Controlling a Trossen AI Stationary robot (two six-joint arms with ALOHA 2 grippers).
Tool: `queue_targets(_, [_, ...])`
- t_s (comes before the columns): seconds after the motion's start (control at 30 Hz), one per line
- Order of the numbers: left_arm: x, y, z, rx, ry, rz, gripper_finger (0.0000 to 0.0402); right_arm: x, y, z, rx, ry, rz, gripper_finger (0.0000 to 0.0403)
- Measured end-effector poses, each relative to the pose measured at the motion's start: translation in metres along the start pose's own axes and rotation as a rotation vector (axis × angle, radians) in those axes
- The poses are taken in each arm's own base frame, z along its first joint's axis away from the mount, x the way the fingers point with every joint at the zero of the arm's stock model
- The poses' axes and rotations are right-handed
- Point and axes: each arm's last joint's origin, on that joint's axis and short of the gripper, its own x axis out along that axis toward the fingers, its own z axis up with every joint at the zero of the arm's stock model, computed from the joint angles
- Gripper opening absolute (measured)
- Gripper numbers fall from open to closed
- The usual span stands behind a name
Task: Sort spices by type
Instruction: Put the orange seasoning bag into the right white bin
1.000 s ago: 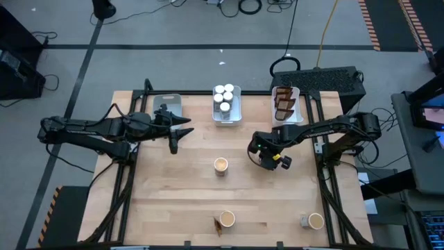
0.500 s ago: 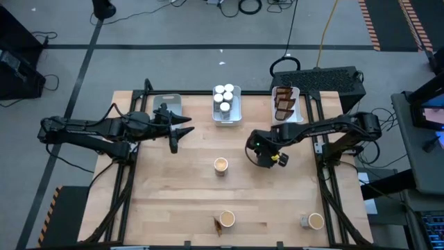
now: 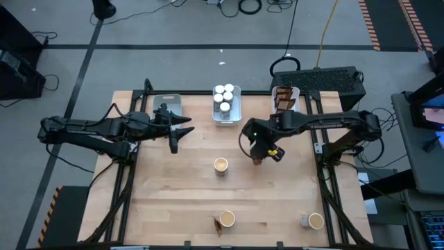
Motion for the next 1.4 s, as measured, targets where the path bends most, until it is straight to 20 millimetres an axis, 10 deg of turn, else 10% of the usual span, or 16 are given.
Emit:
queue_targets(0.27, [0.0, 0.0, -0.001, 0.003, 0.008, -0.011, 0.0183, -0.053, -0.027, 0.019, 1.001, -0.141, -0.183, 0.0207])
queue_targets(0.53, [0.0, -0.002, -0.001, 0.003, 0.016, -0.065, 0.0183, -0.046, -0.019, 0.02, 1.958, -0.116, -0.252, 0.0201])
queue_targets(0.9, [0.001, -0.006, -0.002, 0.038, 0.037, -0.212, 0.0183, -0.014, -0.004, 0.021, 2.379, 0.144, -0.438, 0.0201])
queue_targets(1.4, [0.002, -0.01, -0.003, 0.029, 0.062, -0.321, 0.0183, 0.044, 0.002, 0.035, 2.463, 0.389, -0.488, 0.0201])
